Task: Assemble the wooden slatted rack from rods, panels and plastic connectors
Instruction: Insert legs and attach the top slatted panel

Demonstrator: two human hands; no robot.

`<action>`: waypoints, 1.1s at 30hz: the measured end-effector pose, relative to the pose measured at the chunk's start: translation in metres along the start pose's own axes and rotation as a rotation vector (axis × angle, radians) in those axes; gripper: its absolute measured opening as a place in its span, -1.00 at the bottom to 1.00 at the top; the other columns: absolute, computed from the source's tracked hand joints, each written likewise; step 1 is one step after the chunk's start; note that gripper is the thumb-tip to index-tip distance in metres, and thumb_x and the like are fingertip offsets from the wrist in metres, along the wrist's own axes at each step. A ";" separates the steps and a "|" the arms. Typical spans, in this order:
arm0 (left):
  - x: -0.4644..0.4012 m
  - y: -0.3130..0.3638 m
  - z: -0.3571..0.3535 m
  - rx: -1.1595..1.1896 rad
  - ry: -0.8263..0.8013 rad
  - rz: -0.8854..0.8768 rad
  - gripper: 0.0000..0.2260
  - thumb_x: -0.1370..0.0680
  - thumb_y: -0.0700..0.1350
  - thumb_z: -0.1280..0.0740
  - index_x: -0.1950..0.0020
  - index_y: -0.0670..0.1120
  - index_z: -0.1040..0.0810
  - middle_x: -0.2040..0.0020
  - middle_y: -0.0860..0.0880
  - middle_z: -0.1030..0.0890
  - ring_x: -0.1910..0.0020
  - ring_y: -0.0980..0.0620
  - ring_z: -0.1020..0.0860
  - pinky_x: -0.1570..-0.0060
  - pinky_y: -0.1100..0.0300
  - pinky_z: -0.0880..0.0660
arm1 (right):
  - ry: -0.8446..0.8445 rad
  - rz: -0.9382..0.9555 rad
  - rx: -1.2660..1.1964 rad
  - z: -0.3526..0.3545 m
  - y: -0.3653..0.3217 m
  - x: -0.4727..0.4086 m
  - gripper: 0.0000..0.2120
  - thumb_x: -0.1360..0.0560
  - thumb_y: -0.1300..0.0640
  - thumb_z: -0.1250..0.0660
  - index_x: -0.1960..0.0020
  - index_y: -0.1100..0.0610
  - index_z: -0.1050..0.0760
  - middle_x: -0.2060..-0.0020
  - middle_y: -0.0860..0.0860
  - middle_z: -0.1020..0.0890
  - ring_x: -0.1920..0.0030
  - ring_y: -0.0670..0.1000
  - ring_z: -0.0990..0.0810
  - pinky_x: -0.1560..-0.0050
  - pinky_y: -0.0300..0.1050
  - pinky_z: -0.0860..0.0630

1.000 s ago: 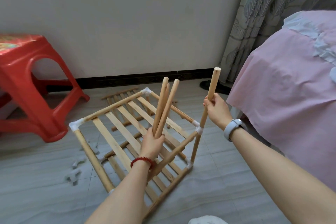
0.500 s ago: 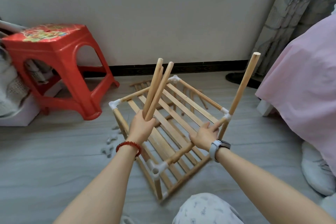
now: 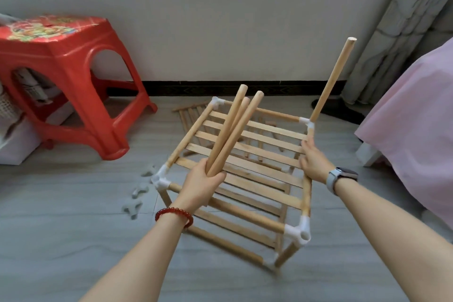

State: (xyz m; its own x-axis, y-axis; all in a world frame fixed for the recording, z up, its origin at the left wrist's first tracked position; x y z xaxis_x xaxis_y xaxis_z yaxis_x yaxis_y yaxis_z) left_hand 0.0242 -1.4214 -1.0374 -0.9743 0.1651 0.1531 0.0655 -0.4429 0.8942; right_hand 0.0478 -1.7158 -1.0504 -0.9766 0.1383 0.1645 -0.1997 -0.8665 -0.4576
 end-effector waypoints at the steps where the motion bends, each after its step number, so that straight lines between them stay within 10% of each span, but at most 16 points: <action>1: -0.004 0.001 -0.008 0.046 -0.013 0.002 -0.86 -0.50 -0.09 -0.34 -0.04 0.03 -0.47 0.27 0.03 -0.50 0.40 0.18 -0.46 0.51 0.41 -0.36 | 0.026 0.016 0.011 0.005 0.005 -0.005 -0.60 -0.57 0.32 -0.08 -0.40 0.32 -0.16 -0.51 0.17 0.07 -0.01 0.22 -0.52 0.04 -0.09 -0.45; 6: -0.023 0.014 -0.043 0.115 0.002 -0.015 -0.92 -0.51 -0.06 -0.34 0.03 0.03 -0.47 0.26 0.00 -0.49 0.34 0.10 -0.45 0.50 0.42 -0.38 | 0.022 0.061 -0.003 0.024 0.019 -0.026 -0.38 -0.57 0.30 -0.07 -0.52 0.00 0.11 -0.14 0.09 -0.48 -0.03 0.14 -0.55 -0.04 -0.01 -0.47; 9: -0.029 0.025 -0.063 0.210 -0.034 0.001 -0.91 -0.51 -0.05 -0.33 0.04 -0.01 -0.47 0.26 -0.02 -0.46 0.35 0.06 -0.43 0.51 0.31 -0.39 | 0.093 0.053 0.076 0.033 0.013 -0.035 -0.52 -0.54 0.34 -0.11 -0.41 0.06 -0.22 -0.17 0.05 -0.43 -0.19 0.14 -0.46 -0.29 0.09 -0.31; 16: -0.029 0.054 -0.111 0.289 -0.217 -0.083 -0.89 -0.50 -0.05 -0.37 0.01 0.01 -0.51 0.25 0.03 -0.55 0.29 0.13 -0.52 0.30 0.30 -0.50 | -0.144 0.123 -1.078 0.017 -0.048 0.015 -0.78 -0.56 0.07 -0.25 -0.18 0.12 -0.46 -0.03 0.01 -0.63 -0.10 0.02 -0.61 -0.06 -0.07 -0.57; 26: 0.004 0.092 -0.139 0.200 -0.299 -0.223 -0.86 -0.55 0.02 -0.29 -0.06 0.05 -0.40 0.25 0.08 -0.45 0.34 0.20 -0.43 0.36 0.38 -0.37 | 0.363 -0.155 -1.220 0.069 -0.001 0.094 -0.95 -0.58 0.23 -0.19 -0.02 0.13 -0.40 0.21 0.05 -0.53 0.19 0.01 -0.58 0.08 -0.07 -0.53; 30: 0.010 0.082 -0.133 -0.135 -0.100 -0.227 -0.85 -0.56 -0.04 -0.25 -0.08 0.02 -0.33 0.19 0.07 -0.46 0.28 0.17 -0.47 0.40 0.33 -0.35 | 0.675 -0.133 -1.255 0.084 0.021 0.129 -0.83 -0.54 0.26 -0.19 0.19 0.07 -0.33 0.49 -0.06 -0.39 0.42 -0.07 -0.39 0.26 -0.13 -0.41; 33: 0.015 0.065 -0.134 -0.484 -0.058 -0.285 -0.80 -0.55 -0.07 -0.25 -0.15 -0.04 -0.38 -0.03 -0.02 -0.47 0.01 0.02 -0.45 0.06 0.13 -0.44 | 0.788 -0.094 -1.221 0.083 0.023 0.145 -0.68 -0.57 0.14 -0.21 0.36 0.04 -0.29 0.58 -0.10 -0.34 0.51 -0.11 -0.33 0.39 -0.21 -0.37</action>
State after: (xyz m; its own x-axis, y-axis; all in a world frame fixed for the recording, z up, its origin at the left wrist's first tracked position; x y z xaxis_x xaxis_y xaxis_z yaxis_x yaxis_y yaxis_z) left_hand -0.0145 -1.5656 -1.0328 -0.9246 0.3797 -0.0310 -0.3183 -0.7251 0.6107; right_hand -0.0915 -1.7552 -0.9648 -0.6654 0.7406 -0.0935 0.1868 0.0440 -0.9814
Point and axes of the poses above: each hand's wrist, its own x-axis away from the middle knuckle, its own z-axis out of the back of the hand, y = z × x, the point moved 6 cm from there along -x, towards the middle knuckle
